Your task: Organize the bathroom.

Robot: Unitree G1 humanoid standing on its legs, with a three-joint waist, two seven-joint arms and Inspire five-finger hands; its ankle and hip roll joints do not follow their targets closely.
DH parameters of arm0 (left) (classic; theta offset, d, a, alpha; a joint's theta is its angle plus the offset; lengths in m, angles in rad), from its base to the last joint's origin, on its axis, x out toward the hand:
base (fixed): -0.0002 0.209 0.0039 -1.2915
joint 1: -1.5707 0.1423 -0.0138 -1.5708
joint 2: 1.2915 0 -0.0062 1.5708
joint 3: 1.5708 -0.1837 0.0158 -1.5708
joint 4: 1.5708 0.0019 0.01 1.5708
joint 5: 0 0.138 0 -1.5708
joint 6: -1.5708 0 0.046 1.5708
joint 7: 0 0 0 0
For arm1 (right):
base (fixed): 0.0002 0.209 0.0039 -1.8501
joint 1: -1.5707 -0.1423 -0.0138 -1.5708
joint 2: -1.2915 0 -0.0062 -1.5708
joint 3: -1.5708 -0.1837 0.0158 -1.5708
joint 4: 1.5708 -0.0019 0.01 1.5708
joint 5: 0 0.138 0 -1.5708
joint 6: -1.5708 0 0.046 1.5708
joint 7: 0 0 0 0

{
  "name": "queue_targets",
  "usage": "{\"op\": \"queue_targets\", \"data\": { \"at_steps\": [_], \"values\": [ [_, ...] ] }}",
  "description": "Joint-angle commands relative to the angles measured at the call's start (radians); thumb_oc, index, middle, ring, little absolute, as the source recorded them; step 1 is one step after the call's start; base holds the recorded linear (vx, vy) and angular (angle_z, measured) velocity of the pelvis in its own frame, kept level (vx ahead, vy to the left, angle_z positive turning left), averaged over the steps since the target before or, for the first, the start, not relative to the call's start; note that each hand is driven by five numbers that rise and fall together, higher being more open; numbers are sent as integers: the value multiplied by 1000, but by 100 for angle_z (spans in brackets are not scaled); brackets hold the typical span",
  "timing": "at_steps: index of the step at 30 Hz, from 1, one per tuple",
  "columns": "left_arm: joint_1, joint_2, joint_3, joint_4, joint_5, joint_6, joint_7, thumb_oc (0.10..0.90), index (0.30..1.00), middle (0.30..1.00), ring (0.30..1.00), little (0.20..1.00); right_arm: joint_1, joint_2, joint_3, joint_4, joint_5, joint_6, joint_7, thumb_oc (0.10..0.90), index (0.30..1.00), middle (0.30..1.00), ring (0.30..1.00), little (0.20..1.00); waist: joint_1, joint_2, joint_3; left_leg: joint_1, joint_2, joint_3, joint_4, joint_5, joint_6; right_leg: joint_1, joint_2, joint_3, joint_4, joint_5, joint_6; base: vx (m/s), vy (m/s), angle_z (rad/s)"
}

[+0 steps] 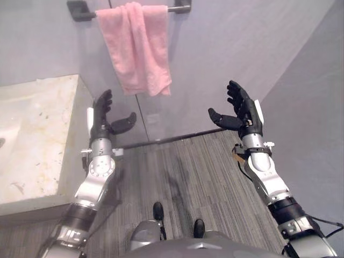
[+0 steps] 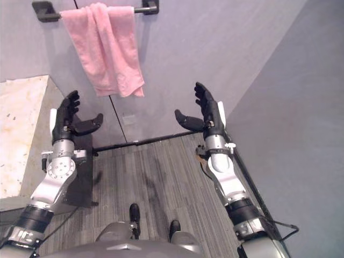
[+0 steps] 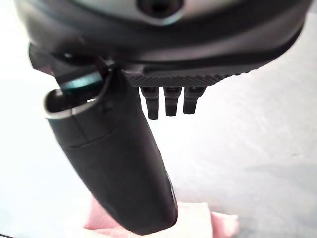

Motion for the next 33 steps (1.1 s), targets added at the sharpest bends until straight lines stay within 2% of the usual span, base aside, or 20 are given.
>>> {"op": "queue_targets", "data": {
  "at_steps": [1, 3, 4, 6, 8, 11, 13, 14, 15, 17, 18, 22, 33],
  "values": [
    [-104, 48, -8, -93, 107, -177, -26, 800, 900, 900, 900, 900, -136, -18, -28, -87, -16, -104, -71, 800, 900, 900, 900, 900, 15, -27, -159, -51, -39, -7, -7, -12, 17, 88, 68, -77, 88, -42, 31, 209, 34, 14],
    [-111, 57, -18, -110, 85, -179, -67, 800, 900, 900, 900, 900, -146, -4, -36, -81, -35, -117, -101, 800, 900, 900, 900, 900, 16, -20, -166, -25, -37, -11, -11, -31, 38, 20, 29, -124, 250, 20, 81, 187, 45, 15],
    [-112, 59, -21, -111, 96, -182, -69, 800, 900, 900, 900, 900, -146, 2, -39, -80, -38, -122, -102, 800, 900, 900, 900, 900, 15, -17, -166, -20, -37, -15, -11, -35, 42, -3, 20, -130, 289, 30, 90, 123, 41, 17],
    [-123, 74, -36, -112, 76, -190, -84, 800, 900, 900, 900, 900, -140, 19, -56, -95, -57, -132, -106, 800, 900, 900, 900, 900, 11, -2, -165, -10, -40, -53, -11, -45, 55, -83, -9, -118, 489, 66, 105, 174, 22, 27],
    [-127, 71, -40, -113, 65, -191, -96, 800, 900, 900, 900, 900, -144, 28, -56, -95, -58, -131, -101, 800, 900, 900, 900, 900, 8, -2, -166, -1, -46, -75, -11, -52, 57, -115, -12, -100, 507, 65, 104, 131, -39, 26],
    [-146, 52, -51, -120, 43, -177, -125, 800, 900, 900, 900, 900, -178, 44, -49, -91, -65, -124, -87, 800, 900, 900, 900, 900, 8, -5, -167, 19, -46, -111, -11, -57, 47, -130, -51, -121, 400, 62, 93, 145, -129, 23],
    [-154, 49, -56, -122, 43, -174, -127, 800, 900, 900, 900, 900, -189, 35, -50, -107, -48, -112, -65, 800, 900, 900, 900, 900, 1, -7, -161, 32, -34, -117, -11, -66, 33, -121, -67, -134, 278, 73, 89, 145, -195, 29],
    [-153, 46, -58, -123, 45, -170, -119, 800, 900, 900, 900, 900, -190, 18, -55, -125, -33, -101, -41, 800, 900, 900, 900, 900, -14, -15, -157, 49, -23, -115, -11, -82, 21, -139, -83, -121, 143, 101, 92, 152, -211, 25],
    [-150, 46, -59, -122, 48, -174, -118, 800, 900, 900, 900, 900, -191, 10, -55, -137, -17, -93, -27, 800, 900, 900, 900, 900, -23, -17, -153, 61, -15, -111, -11, -96, 16, -143, -85, -116, 80, 126, 98, 183, -233, 30],
    [-121, 50, -50, -138, 64, -170, -98, 800, 900, 900, 900, 900, -198, -6, -62, -175, 86, -40, 28, 800, 900, 900, 900, 900, -45, -28, -133, 95, 1, -87, -11, -130, 20, -195, -78, -67, 90, 171, 109, 127, -185, 37],
    [-124, 53, -55, -128, 53, -169, -99, 800, 900, 900, 900, 900, -208, -10, -57, -160, 116, -35, 28, 800, 900, 900, 900, 900, -42, -34, -136, 95, 9, -91, -11, -135, 18, -174, -69, -73, 56, 137, 107, 74, -149, 30],
    [-123, 38, -62, -121, 33, -158, -90, 800, 900, 900, 900, 900, -285, -21, -45, -93, 161, -11, 50, 800, 900, 900, 900, 900, -26, -50, -155, 103, 25, -97, -11, -129, 4, -83, -45, -79, -45, 123, 92, 131, -115, 27],
    [-72, 63, -47, -141, 22, -165, -77, 800, 900, 900, 900, 900, -342, -83, -43, -27, 262, 78, 179, 800, 900, 900, 900, 900, 6, -61, -191, 106, 44, -88, -11, -125, -18, -39, -28, -121, -47, 78, 66, 89, -44, -2]
  ]
}}
